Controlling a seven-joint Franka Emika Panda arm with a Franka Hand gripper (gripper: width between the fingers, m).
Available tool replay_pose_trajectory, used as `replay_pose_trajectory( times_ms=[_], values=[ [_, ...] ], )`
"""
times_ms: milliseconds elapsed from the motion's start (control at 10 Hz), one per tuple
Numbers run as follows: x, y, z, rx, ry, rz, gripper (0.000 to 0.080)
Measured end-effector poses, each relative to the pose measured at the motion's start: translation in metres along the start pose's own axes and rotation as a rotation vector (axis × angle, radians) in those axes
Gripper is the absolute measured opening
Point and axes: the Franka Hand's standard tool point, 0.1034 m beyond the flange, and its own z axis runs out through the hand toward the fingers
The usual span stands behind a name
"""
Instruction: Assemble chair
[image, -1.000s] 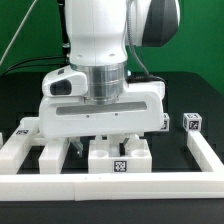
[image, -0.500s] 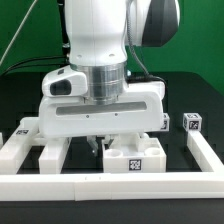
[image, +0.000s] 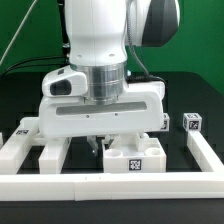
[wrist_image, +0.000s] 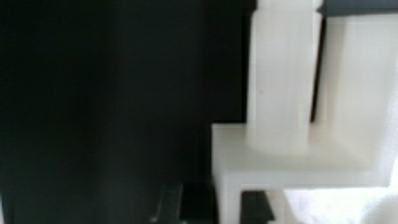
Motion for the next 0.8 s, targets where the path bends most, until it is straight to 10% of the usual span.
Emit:
replay_pose_trajectory(
  times_ms=[400, 800],
  values=[
    [0.041, -0.053, 0.000, 0.002, 0.042, 0.010, 0.0031],
    [0.049, -0.057, 0.000, -0.027, 0.018, 0.028, 0.0031]
  ],
)
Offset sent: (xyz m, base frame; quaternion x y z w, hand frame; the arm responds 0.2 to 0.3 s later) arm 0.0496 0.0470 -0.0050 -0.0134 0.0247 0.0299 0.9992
